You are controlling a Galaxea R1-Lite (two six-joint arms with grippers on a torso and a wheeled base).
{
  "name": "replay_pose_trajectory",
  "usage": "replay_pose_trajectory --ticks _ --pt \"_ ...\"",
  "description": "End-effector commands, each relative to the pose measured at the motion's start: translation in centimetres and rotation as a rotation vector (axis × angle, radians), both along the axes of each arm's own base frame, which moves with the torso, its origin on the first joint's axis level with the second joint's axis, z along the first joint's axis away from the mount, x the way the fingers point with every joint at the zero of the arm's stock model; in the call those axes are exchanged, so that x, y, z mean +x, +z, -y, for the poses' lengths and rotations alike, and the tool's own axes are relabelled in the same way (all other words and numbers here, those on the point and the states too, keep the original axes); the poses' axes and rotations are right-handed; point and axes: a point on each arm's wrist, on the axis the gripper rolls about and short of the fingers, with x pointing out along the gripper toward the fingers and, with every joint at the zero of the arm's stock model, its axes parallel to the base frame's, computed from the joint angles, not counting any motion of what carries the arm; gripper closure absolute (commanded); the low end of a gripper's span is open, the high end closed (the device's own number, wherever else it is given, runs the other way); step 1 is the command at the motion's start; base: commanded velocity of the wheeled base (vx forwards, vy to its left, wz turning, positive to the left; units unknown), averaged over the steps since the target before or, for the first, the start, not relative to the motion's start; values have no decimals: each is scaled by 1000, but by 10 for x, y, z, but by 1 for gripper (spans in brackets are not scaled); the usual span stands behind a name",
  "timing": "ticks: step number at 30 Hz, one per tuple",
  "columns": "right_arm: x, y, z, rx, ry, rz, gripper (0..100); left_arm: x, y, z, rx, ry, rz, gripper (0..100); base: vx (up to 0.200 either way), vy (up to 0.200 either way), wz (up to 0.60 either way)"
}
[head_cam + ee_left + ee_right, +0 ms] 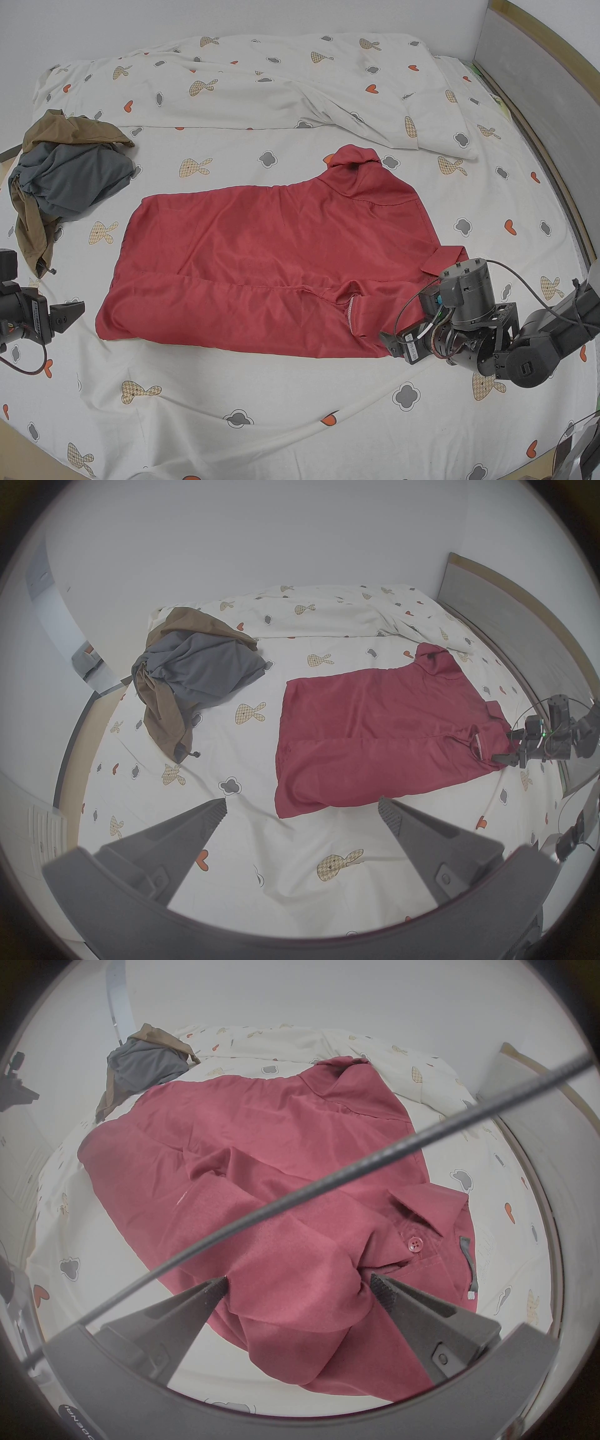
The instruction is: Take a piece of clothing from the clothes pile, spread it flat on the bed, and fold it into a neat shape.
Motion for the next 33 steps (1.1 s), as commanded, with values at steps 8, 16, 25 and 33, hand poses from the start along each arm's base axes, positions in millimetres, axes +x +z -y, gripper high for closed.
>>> replay_pose_trajectory --ticks 8,16,25,33 --pt "-34 82 33 155 -13 218 0 -2 2 0 0 1 10 0 0 0 0" --pt "-22 90 65 396 20 48 0 -2 2 0 0 1 10 0 0 0 0" --pt "19 46 33 617 48 -359 0 1 0 0 -1 2 0 0 0 0 0" --pt "31 28 25 615 23 -413 0 2 -1 0 -3 4 -8 0 0 0 0"
